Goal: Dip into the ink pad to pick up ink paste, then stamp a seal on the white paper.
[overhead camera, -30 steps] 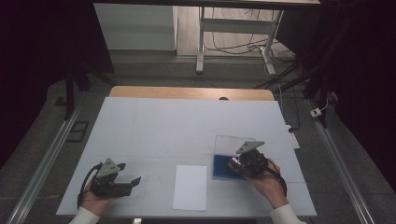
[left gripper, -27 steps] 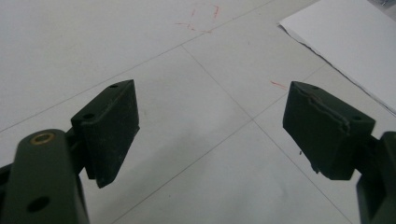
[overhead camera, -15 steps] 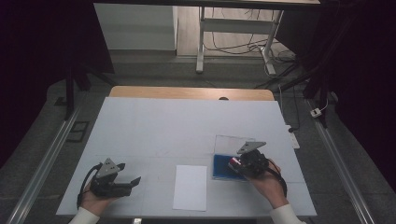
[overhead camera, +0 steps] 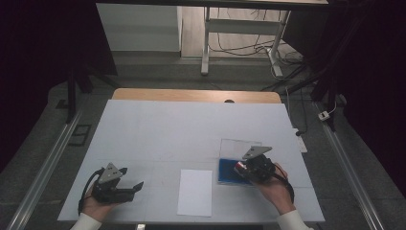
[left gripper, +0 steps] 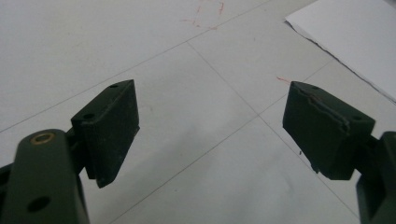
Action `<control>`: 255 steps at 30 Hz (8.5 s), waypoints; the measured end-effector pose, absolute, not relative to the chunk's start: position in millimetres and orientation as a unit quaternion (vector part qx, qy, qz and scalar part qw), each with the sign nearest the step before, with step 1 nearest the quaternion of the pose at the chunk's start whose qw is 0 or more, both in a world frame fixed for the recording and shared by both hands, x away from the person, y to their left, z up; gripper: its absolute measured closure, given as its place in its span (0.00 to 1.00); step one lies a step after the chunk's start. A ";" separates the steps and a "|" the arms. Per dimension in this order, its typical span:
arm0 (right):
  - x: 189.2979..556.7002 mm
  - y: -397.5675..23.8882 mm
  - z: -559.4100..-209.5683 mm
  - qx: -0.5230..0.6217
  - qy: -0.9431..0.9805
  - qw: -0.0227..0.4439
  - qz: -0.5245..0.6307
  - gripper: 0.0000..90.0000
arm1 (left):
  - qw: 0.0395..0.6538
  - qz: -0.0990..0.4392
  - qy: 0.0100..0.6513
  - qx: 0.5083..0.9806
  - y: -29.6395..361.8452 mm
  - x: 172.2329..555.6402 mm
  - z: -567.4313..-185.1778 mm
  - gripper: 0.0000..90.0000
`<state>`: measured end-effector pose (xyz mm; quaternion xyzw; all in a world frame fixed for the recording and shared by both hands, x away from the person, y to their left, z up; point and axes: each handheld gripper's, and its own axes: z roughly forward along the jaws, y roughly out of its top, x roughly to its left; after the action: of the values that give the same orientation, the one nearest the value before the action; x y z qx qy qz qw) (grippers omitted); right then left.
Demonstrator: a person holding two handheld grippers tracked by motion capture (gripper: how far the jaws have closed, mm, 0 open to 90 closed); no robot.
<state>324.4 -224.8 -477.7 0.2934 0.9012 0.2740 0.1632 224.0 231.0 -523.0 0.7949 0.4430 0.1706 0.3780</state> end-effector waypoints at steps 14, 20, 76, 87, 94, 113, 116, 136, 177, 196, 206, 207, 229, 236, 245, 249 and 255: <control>326.5 -232.0 -475.2 0.297 0.893 0.149 0.303 0.78 | 0.373 0.165 0.449 0.795 233.3 226.9 -527.4 0.21; 324.4 -232.7 -468.4 0.293 0.885 0.155 0.327 0.78 | 0.374 0.166 0.450 0.794 234.1 227.1 -527.3 0.21; 285.4 -179.3 -434.0 0.201 0.870 0.115 0.435 0.78 | 0.381 0.165 0.448 0.792 234.3 225.6 -525.9 0.21; 276.1 -161.4 -435.7 0.174 0.881 0.104 0.427 0.78 | 0.385 0.164 0.447 0.791 233.2 225.4 -525.0 0.21; 272.5 -146.2 -444.4 0.153 0.895 0.091 0.410 0.78 | 0.384 0.162 0.446 0.792 233.7 225.9 -525.4 0.21; 275.9 -116.5 -458.7 0.124 0.916 0.091 0.370 0.78 | 0.386 0.164 0.446 0.791 234.3 225.1 -524.1 0.21; 278.1 -113.1 -462.0 0.126 0.920 0.089 0.361 0.78 | 0.387 0.164 0.446 0.790 234.8 225.4 -524.3 0.21; 284.5 -99.7 -478.3 0.131 0.938 0.080 0.312 0.78 | 0.386 0.165 0.444 0.791 236.0 225.0 -524.3 0.21; 288.8 -97.4 -491.4 0.129 0.944 0.079 0.292 0.79 | 0.384 0.165 0.446 0.791 237.5 224.9 -525.3 0.21; 286.4 -90.5 -493.2 0.135 0.951 0.089 0.263 0.79 | 0.384 0.167 0.446 0.791 238.1 223.4 -524.5 0.21; 286.6 -91.7 -494.0 0.138 0.951 0.085 0.265 0.79 | 0.384 0.167 0.446 0.791 237.6 223.8 -524.3 0.21; 287.1 -92.0 -494.1 0.138 0.950 0.083 0.266 0.79 | 0.384 0.167 0.447 0.791 237.6 223.9 -524.3 0.21; 287.6 -93.6 -495.6 0.141 0.948 0.084 0.274 0.79 | 0.384 0.168 0.450 0.788 238.6 223.7 -523.8 0.21; 286.6 -93.2 -495.0 0.136 0.948 0.089 0.274 0.79 | 0.384 0.170 0.452 0.787 241.3 223.7 -523.8 0.21; 285.7 -94.6 -491.5 0.132 0.946 0.091 0.281 0.78 | 0.383 0.172 0.454 0.786 241.2 224.4 -524.7 0.21; 285.2 -94.2 -491.4 0.128 0.946 0.093 0.282 0.78 | 0.383 0.171 0.453 0.787 241.3 224.3 -524.6 0.21; 285.8 -95.1 -489.9 0.120 0.948 0.081 0.284 0.78 | 0.383 0.171 0.453 0.787 242.1 224.4 -524.8 0.21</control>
<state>285.8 -95.1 -489.9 0.1195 0.9479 0.2841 0.0811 224.4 242.1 -524.8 0.7867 0.4533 0.1707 0.3827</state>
